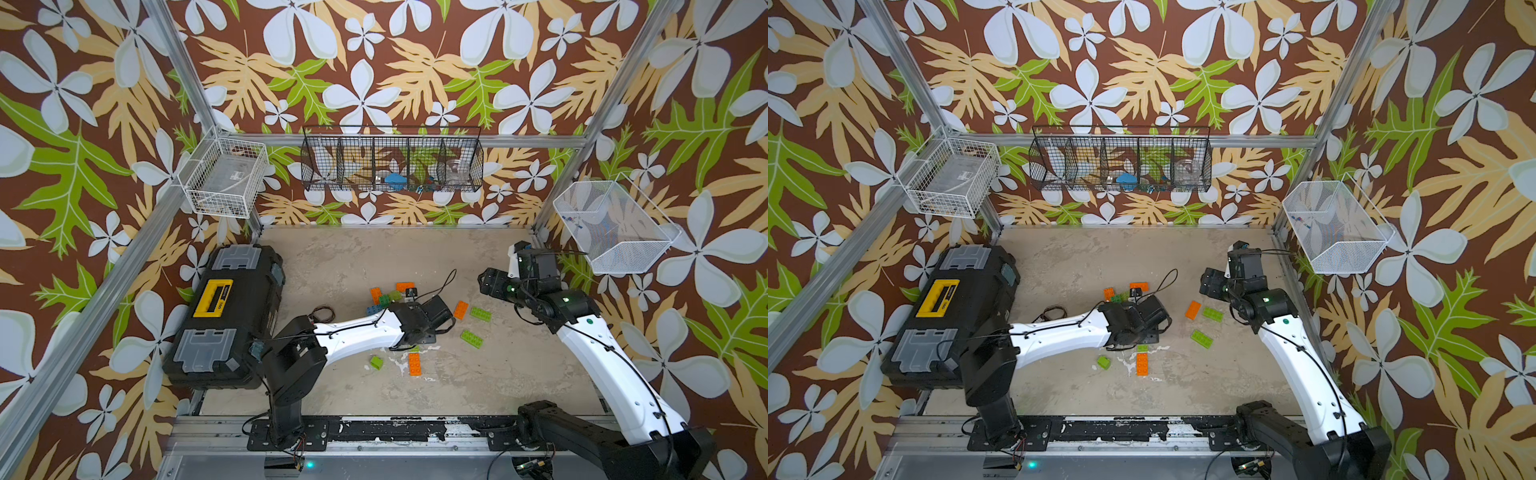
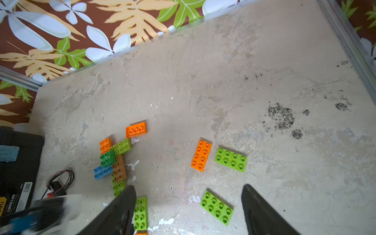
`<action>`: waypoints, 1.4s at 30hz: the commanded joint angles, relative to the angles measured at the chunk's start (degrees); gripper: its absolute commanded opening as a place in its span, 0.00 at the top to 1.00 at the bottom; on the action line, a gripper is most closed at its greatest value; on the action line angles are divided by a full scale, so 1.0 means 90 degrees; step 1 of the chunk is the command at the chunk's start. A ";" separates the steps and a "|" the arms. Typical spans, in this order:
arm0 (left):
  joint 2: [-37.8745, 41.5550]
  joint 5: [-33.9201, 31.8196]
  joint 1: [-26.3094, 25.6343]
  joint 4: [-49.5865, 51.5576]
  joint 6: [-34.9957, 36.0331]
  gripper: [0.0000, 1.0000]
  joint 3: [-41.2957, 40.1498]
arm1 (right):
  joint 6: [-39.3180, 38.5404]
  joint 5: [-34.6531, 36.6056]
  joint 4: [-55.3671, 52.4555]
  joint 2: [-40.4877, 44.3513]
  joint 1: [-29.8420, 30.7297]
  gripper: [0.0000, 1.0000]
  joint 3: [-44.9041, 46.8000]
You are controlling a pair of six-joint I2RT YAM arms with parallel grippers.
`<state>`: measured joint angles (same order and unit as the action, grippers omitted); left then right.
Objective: Assemble a small pinwheel with lego
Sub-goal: Place the lego brick from the lego brick, then pick up the lego brick from the center of the board.
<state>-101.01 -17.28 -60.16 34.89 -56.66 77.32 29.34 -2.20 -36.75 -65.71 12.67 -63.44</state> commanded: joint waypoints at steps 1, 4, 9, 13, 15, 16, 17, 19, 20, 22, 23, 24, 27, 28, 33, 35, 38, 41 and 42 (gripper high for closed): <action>0.0604 -0.0602 0.0055 0.0071 0.0330 0.30 -0.0036 | -0.0107 -0.0068 0.0177 -0.0480 0.0254 0.18 -0.0096; 0.1380 -0.0437 0.0378 -0.0423 0.0519 0.30 -0.0572 | -0.0241 0.0022 0.0215 -0.1330 0.0829 0.18 -0.0450; 0.2665 0.0295 0.1327 -0.1355 0.0766 0.30 -0.1921 | -0.0748 -0.0513 -0.0081 -0.3408 0.1295 0.21 -0.1701; 0.3216 0.0841 0.1962 -0.1621 0.1041 0.30 -0.2518 | -0.1282 -0.0767 -0.0140 -0.4640 0.1333 0.26 -0.2603; 0.3320 0.0965 0.2117 -0.1608 0.1175 0.30 -0.2614 | -0.1631 -0.0751 -0.0505 -0.5309 0.1333 0.27 -0.3346; 0.3337 0.1013 0.2159 -0.1598 0.1207 0.30 -0.2641 | -0.1748 -0.0826 -0.0569 -0.5529 0.1332 0.27 -0.3562; 0.3343 0.1086 0.2199 -0.1593 0.1236 0.30 -0.2664 | -0.1823 -0.0873 -0.0657 -0.5790 0.1328 0.27 -0.3852; 0.3319 0.1202 0.2240 -0.1589 0.1293 0.30 -0.2673 | -0.1949 -0.1308 -0.0697 -0.6187 0.1332 0.27 -0.4270; 0.3303 0.1240 0.2246 -0.1569 0.1319 0.30 -0.2668 | -0.2030 -0.1604 -0.0762 -0.6400 0.1336 0.26 -0.4584; 0.3284 0.1316 0.2258 -0.1524 0.1345 0.30 -0.2661 | -0.2293 -0.1790 -0.0995 -0.6770 0.1370 0.24 -0.5108; 0.3283 0.1360 0.2269 -0.1502 0.1352 0.30 -0.2658 | -0.2416 -0.1512 -0.1155 -0.6965 0.1386 0.24 -0.5375; 0.3293 0.1407 0.2279 -0.1489 0.1356 0.30 -0.2656 | -0.2504 -0.1184 -0.1335 -0.7127 0.1386 0.23 -0.5598; 0.3338 0.1450 0.2290 -0.1426 0.1391 0.30 -0.2627 | -0.2605 -0.0467 -0.1611 -0.7258 0.1391 0.23 -0.5629; 0.3354 0.1437 0.2290 -0.1389 0.1407 0.30 -0.2616 | -0.2615 -0.0489 -0.1536 -0.7156 0.1392 0.22 -0.5412; 0.3338 0.1393 0.2319 -0.1374 0.1416 0.30 -0.2624 | -0.2601 -0.0335 -0.1083 -0.6553 0.1688 0.14 -0.4230; 0.3323 0.1414 0.2337 -0.1408 0.1387 0.30 -0.2619 | -0.2606 -0.0210 -0.1094 -0.6536 0.1782 0.12 -0.4069; 0.3333 0.1424 0.2363 -0.1470 0.1355 0.30 -0.2626 | -0.2575 -0.0200 -0.1060 -0.6647 0.1843 0.12 -0.4014; 0.3394 0.1417 0.2424 -0.1470 0.1357 0.30 -0.2661 | -0.2499 0.0014 -0.1148 -0.6850 0.1858 0.12 -0.4190; 0.3431 0.1420 0.2453 -0.1472 0.1355 0.30 -0.2680 | -0.2499 0.0050 -0.1140 -0.6901 0.1854 0.12 -0.4244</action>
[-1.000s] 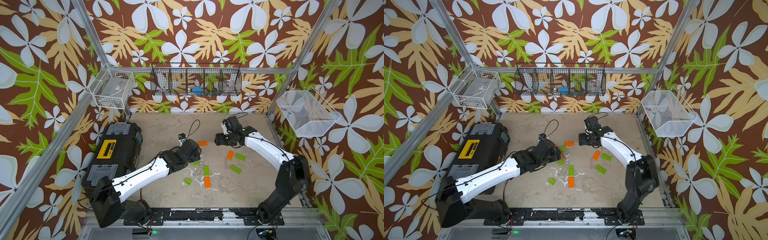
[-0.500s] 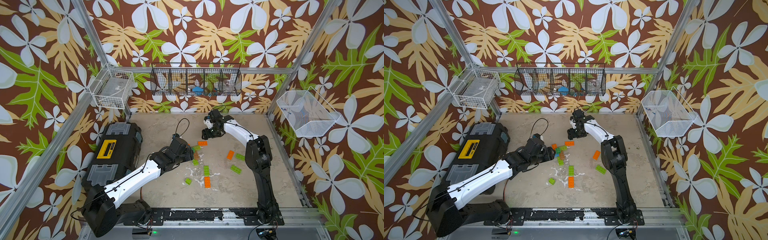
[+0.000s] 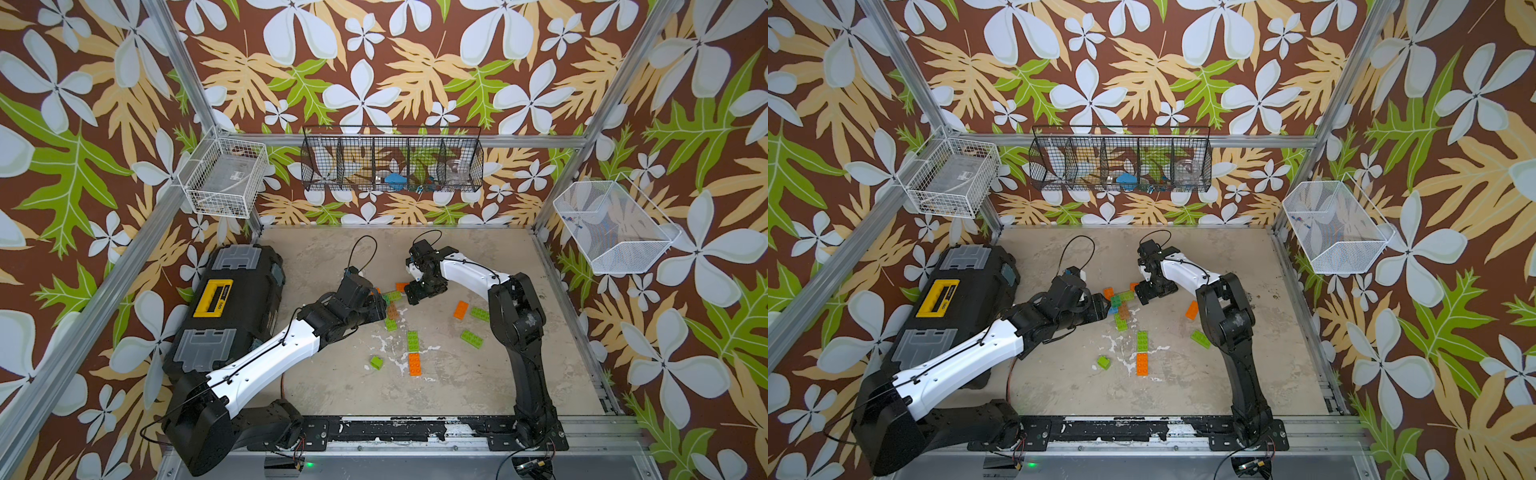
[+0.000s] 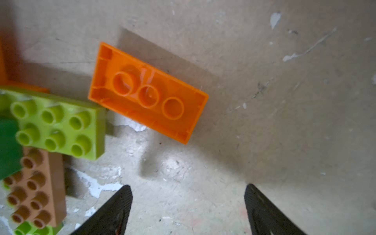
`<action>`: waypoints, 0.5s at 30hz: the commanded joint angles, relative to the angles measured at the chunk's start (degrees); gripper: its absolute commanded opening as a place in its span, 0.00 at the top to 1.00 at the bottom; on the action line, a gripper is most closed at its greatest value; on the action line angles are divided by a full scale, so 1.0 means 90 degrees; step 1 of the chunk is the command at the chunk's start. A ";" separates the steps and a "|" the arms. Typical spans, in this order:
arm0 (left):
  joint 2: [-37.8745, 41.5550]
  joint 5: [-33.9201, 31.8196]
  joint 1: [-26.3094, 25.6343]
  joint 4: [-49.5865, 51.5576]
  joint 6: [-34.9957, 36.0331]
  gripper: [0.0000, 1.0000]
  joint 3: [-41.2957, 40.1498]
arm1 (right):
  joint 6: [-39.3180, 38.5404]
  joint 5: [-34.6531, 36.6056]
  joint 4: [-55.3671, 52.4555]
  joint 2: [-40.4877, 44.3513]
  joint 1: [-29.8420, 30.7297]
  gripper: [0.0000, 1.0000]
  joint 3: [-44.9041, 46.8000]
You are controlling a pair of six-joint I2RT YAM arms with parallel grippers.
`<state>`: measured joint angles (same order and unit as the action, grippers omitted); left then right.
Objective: Assemble a small pinwheel with lego
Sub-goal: Pick up the lego brick from the center of the board.
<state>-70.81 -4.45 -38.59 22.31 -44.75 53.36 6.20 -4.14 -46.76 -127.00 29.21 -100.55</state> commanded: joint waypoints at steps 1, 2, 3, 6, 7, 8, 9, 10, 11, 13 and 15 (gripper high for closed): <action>0.0107 0.0010 0.0085 -0.0068 0.0031 0.30 -0.0047 | 0.0095 0.0284 -0.0018 -0.0138 0.0018 0.12 -0.0168; 0.0149 0.0023 0.0116 -0.0069 0.0031 0.30 -0.0078 | 0.0102 0.0284 -0.0019 -0.0191 0.0019 0.13 -0.0219; 0.0186 0.0019 0.0153 -0.0066 0.0041 0.30 -0.0098 | 0.0103 0.0238 -0.0024 -0.0272 0.0016 0.13 -0.0273; 0.0286 0.0023 0.0213 -0.0047 0.0039 0.30 -0.0165 | 0.0093 0.0089 -0.0026 -0.0469 0.0017 0.13 -0.0420; 0.0310 0.0031 0.0230 -0.0038 0.0036 0.30 -0.0184 | 0.0084 0.0065 -0.0031 -0.0546 0.0021 0.13 -0.0493; 0.0337 0.0033 0.0244 -0.0036 0.0031 0.30 -0.0197 | 0.0083 0.0051 -0.0038 -0.0628 0.0019 0.13 -0.0578; 0.0356 0.0035 0.0262 -0.0027 0.0031 0.30 -0.0206 | 0.0074 0.0058 -0.0043 -0.0702 0.0021 0.13 -0.0669; 0.0372 0.0035 0.0272 -0.0009 0.0031 0.30 -0.0209 | 0.0064 0.0060 -0.0057 -0.0791 0.0016 0.13 -0.0795; 0.0386 0.0035 0.0274 0.0001 0.0041 0.30 -0.0216 | 0.0053 0.0043 -0.0079 -0.0909 0.0007 0.13 -0.0969; 0.0404 0.0043 0.0289 0.0021 0.0050 0.29 -0.0209 | -0.0004 -0.0076 -0.0156 -0.1123 0.0006 0.13 -0.1293; 0.0411 0.0052 0.0293 0.0041 0.0060 0.30 -0.0207 | -0.0029 -0.0149 -0.0249 -0.1353 0.0009 0.13 -0.1652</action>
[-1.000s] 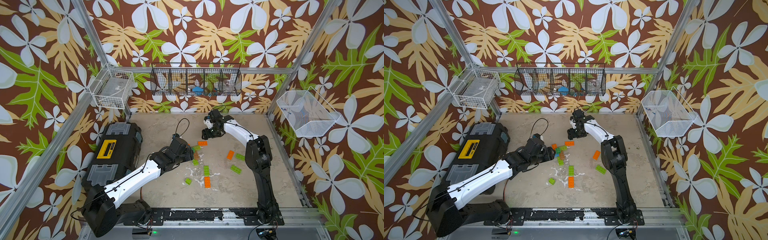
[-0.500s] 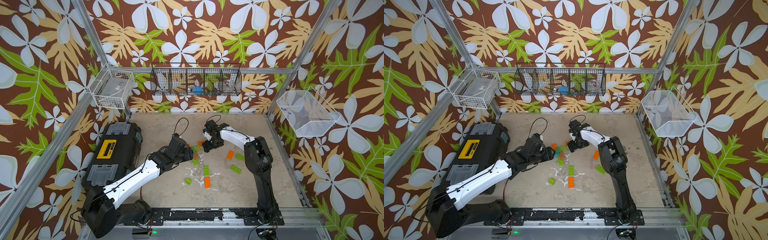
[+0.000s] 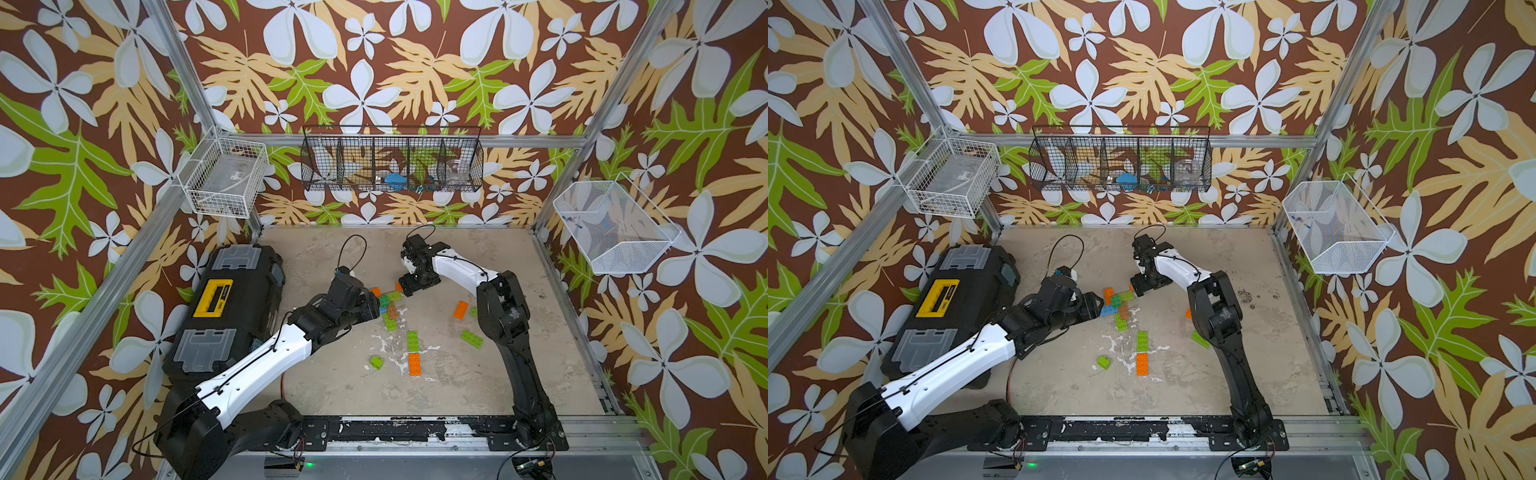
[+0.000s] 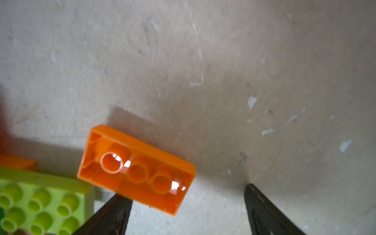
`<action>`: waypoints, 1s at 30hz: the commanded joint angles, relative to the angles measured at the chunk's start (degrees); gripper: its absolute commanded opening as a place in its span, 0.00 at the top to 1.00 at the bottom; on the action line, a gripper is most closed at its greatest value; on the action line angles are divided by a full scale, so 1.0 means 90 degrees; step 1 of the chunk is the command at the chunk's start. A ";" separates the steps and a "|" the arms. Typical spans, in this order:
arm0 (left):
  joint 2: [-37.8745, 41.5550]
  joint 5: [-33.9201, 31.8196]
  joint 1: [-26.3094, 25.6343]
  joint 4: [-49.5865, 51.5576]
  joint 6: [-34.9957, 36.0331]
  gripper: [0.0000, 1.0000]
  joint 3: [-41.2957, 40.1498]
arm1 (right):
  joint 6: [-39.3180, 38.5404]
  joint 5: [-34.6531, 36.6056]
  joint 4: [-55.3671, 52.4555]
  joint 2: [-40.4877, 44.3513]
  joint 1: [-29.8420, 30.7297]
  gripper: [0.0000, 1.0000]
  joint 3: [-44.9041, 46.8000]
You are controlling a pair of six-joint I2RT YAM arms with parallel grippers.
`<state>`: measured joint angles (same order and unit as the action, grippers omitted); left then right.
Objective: Assemble a small pinwheel with lego
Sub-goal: Pick up the lego brick from the center of the board.
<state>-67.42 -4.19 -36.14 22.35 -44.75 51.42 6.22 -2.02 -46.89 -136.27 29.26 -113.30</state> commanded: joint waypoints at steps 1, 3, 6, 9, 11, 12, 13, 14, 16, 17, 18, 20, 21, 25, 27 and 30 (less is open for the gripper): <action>0.0040 0.0023 0.0021 0.0047 0.0070 0.29 0.0019 | -0.0041 -0.0414 -0.0308 -0.0454 0.0001 0.14 -0.0437; 0.0048 0.0015 0.0021 0.0072 0.0079 0.29 0.0029 | -0.0075 -0.0472 -0.0469 -0.0688 0.0001 0.17 -0.0816; 0.0049 0.0018 0.0032 0.0100 0.0070 0.29 0.0030 | -0.0102 -0.0504 -0.0626 -0.0959 0.0001 0.22 -0.1213; 0.0049 0.0045 0.0031 0.0085 0.0060 0.29 0.0026 | -0.0138 -0.0567 -0.0672 -0.1142 0.0001 0.24 -0.1451; 0.0049 0.0056 0.0031 0.0085 0.0053 0.29 0.0025 | -0.0139 -0.0564 -0.0768 -0.1298 0.0001 0.28 -0.1714; 0.0054 0.0074 0.0033 0.0090 0.0051 0.28 0.0036 | -0.0144 -0.0562 -0.0826 -0.1366 0.0001 0.31 -0.1838; 0.0059 0.0069 0.0026 0.0097 0.0051 0.28 0.0032 | -0.0130 -0.0561 -0.0889 -0.1423 0.0001 0.33 -0.1951; 0.0059 0.0065 0.0031 0.0095 0.0051 0.28 0.0026 | -0.0115 -0.0552 -0.0935 -0.1465 0.0002 0.36 -0.2016; 0.0047 0.0061 0.0043 0.0104 0.0051 0.28 0.0019 | -0.0086 -0.0503 -0.0961 -0.1470 0.0001 0.43 -0.2046; 0.0040 0.0073 0.0041 0.0095 0.0051 0.28 0.0024 | -0.0070 -0.0481 -0.0968 -0.1437 0.0001 0.48 -0.2037; 0.0031 0.0082 0.0041 0.0097 0.0051 0.28 0.0029 | -0.0041 -0.0465 -0.0971 -0.1414 0.0001 0.52 -0.2022; 0.0030 0.0082 0.0041 0.0080 0.0055 0.28 0.0029 | 0.0062 -0.0388 -0.0971 -0.1270 0.0001 0.58 -0.1972; 0.0039 0.0081 0.0041 0.0067 0.0060 0.28 0.0031 | 0.0120 -0.0331 -0.0971 -0.1166 -0.0004 0.60 -0.1929; 0.0097 0.0112 0.0041 -0.0075 0.0100 0.28 0.0049 | 0.0584 0.0089 -0.0913 -0.0406 -0.0069 0.69 -0.1582; 0.0122 0.0201 0.0041 -0.0251 0.0159 0.27 0.0058 | 0.0888 0.0186 -0.0727 0.0214 -0.0166 0.70 -0.1052; 0.0147 0.0681 0.0046 -0.0778 0.0305 0.20 0.0040 | 0.1276 -0.0010 0.0176 0.1687 -0.0270 0.75 0.0475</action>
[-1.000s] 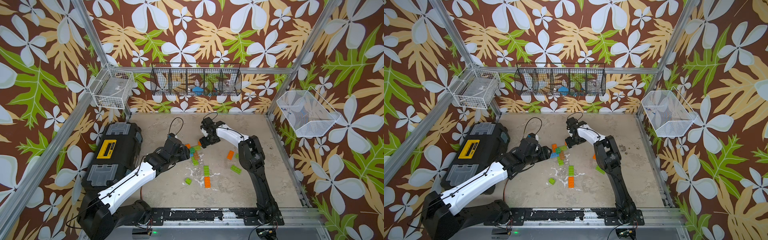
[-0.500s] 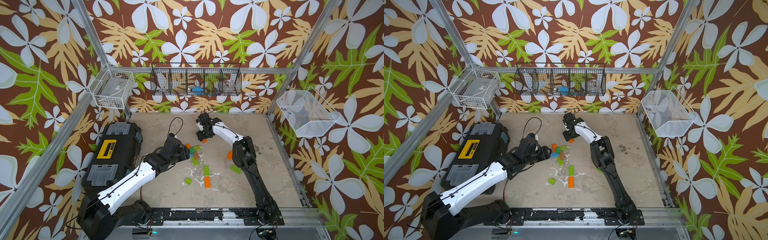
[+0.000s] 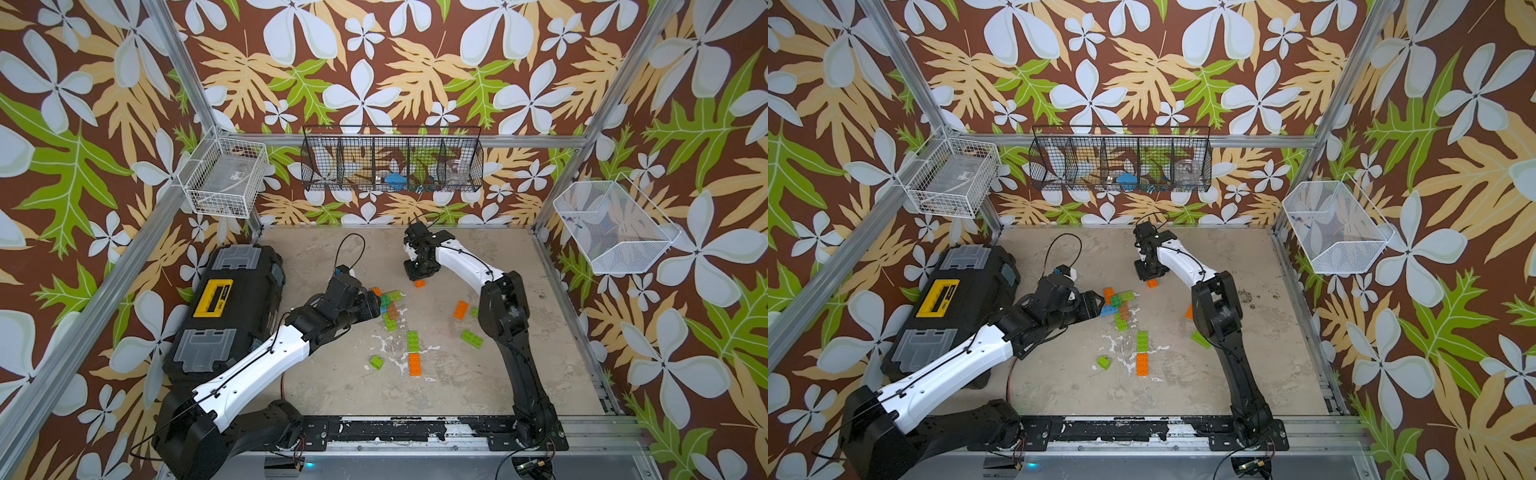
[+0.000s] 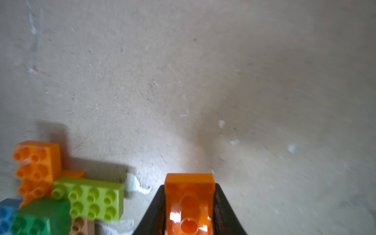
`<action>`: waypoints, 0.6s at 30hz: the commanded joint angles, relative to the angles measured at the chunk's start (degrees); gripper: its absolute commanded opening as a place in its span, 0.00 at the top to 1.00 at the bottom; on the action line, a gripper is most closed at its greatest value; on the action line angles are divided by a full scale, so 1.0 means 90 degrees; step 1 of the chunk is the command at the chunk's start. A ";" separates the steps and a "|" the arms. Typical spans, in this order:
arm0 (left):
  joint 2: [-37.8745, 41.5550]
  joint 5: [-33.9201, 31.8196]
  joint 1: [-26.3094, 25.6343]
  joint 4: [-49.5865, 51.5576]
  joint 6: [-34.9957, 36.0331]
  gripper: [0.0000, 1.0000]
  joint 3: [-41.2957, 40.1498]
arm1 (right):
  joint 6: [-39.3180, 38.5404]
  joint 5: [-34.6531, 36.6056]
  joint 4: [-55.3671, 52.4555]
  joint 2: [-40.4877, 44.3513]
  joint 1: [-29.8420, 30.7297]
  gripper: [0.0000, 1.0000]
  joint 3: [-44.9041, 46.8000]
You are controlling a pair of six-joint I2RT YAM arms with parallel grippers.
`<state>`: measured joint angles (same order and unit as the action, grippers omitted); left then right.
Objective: Assemble a small pinwheel with lego
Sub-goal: Pick up the lego brick from the center of the board, then place the lego brick at the center of the board.
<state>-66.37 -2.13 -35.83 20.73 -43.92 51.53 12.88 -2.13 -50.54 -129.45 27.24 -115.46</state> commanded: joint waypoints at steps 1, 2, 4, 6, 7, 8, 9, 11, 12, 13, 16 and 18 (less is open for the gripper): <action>0.0023 0.0739 0.0007 -0.0900 0.0255 0.17 0.0003 | 0.0619 -0.0229 0.0994 0.1549 -0.0058 0.77 0.1307; 0.0021 0.1023 0.0007 -0.1213 0.0279 0.14 -0.0021 | 0.0688 -0.0524 0.1372 0.2071 -0.0070 0.79 0.1804; 0.0031 0.1613 0.0007 -0.1991 0.0222 0.06 -0.0130 | 0.0886 -0.1451 0.2174 0.3178 -0.0115 0.81 0.2854; 0.0006 0.2187 0.0007 -0.2753 0.0093 0.03 -0.0230 | 0.1222 -0.2286 0.2869 0.4074 -0.0147 0.83 0.3660; -0.0022 0.2454 0.0007 -0.3146 0.0009 0.03 -0.0278 | 0.1449 -0.2688 0.3227 0.4514 -0.0169 0.84 0.4051; -0.0051 0.2666 0.0007 -0.3452 -0.0078 0.03 -0.0302 | 0.1682 -0.3038 0.3582 0.4849 -0.0181 0.84 0.4344; -0.0075 0.2920 0.0007 -0.3829 -0.0200 0.02 -0.0346 | 0.1970 -0.3427 0.3979 0.5184 -0.0200 0.84 0.4675; -0.0120 0.3354 0.0007 -0.4520 -0.0399 0.02 -0.0435 | 0.2494 -0.4130 0.4694 0.5735 -0.0218 0.84 0.5139; -0.0139 0.3581 0.0008 -0.4837 -0.0515 0.02 -0.0482 | 0.2740 -0.4456 0.5017 0.5920 -0.0220 0.84 0.5314; -0.0169 0.3823 0.0007 -0.5178 -0.0633 0.02 -0.0523 | 0.2991 -0.4740 0.5291 0.6062 -0.0217 0.84 0.5433; -0.0290 0.4395 0.0008 -0.5997 -0.1010 0.04 -0.0616 | 0.3567 -0.5393 0.5970 0.6307 -0.0220 0.84 0.5663; -0.0366 0.4699 0.0007 -0.6520 -0.1255 0.07 -0.0680 | 0.3805 -0.5711 0.6234 0.6363 -0.0217 0.85 0.5715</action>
<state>-69.10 32.73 -35.81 -26.11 -51.18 45.78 40.38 -44.42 -4.05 -72.88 25.28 -64.55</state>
